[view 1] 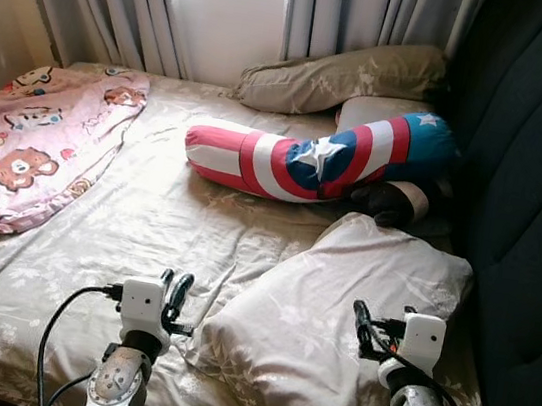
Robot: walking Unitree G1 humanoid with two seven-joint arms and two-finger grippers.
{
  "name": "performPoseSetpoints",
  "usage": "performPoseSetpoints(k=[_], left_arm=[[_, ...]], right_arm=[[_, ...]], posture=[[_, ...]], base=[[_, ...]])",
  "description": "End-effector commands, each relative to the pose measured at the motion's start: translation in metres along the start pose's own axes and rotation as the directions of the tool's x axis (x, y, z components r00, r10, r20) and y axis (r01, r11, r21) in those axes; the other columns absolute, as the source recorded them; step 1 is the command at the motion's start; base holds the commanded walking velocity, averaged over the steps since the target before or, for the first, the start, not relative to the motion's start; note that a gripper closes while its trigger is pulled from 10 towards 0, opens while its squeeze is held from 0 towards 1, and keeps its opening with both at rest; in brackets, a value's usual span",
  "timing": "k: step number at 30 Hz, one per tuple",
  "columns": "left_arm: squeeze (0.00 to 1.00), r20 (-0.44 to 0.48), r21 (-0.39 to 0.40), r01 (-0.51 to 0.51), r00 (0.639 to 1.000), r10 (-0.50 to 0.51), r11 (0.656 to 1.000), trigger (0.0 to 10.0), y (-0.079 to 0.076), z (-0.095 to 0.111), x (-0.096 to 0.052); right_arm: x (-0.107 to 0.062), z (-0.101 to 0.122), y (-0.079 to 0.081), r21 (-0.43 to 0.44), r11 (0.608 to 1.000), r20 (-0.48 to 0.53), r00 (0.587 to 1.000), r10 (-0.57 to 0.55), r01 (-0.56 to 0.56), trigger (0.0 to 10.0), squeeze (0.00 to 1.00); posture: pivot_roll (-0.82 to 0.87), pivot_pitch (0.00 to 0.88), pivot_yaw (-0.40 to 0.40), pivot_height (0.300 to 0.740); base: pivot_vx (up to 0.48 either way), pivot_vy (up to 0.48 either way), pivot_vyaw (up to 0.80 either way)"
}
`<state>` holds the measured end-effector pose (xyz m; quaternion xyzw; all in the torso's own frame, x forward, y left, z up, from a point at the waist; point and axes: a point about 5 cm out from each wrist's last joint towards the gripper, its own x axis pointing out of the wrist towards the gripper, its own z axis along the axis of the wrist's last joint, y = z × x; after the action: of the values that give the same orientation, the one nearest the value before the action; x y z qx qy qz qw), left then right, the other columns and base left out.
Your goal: Clean up the room
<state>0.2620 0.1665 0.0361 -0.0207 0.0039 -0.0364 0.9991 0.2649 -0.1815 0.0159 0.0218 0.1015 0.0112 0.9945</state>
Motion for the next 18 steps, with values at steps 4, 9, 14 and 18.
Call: performPoseSetpoints(k=[4,9,14,18], left_arm=[[0.0,-0.003,0.003,0.005,1.0,-0.005,1.0,10.0,0.0024,0.0013,-0.0001],[0.0,-0.004,0.003,0.004,1.0,-0.004,1.0,10.0,0.0027,0.0017,-0.0002],[0.0,-0.001,0.005,0.002,1.0,-0.002,1.0,10.0,0.0034,0.0028,0.0005],[0.0,-0.002,0.006,0.001,1.0,-0.001,1.0,10.0,0.0037,0.0035,0.0009]], right_arm=[[0.0027,0.0008,0.003,0.003,1.0,-0.003,1.0,0.008,-0.008,10.0,0.0],[0.0049,-0.0003,0.0053,-0.007,1.0,-0.024,1.0,0.018,-0.018,10.0,0.0],[0.0039,0.0016,0.0043,0.015,1.0,0.005,1.0,0.012,-0.012,10.0,0.0],[0.0034,-0.0009,0.0025,0.002,1.0,-0.024,1.0,0.007,-0.007,10.0,0.0]], posture=[[-0.11,0.0,0.041,0.702],[-0.1,0.0,0.04,0.682],[-0.1,0.0,0.04,0.662],[-0.1,0.0,0.04,0.662]], base=[[0.0,0.0,0.0],[0.0,0.0,0.0],[0.0,0.0,0.0],[0.0,0.0,0.0]])
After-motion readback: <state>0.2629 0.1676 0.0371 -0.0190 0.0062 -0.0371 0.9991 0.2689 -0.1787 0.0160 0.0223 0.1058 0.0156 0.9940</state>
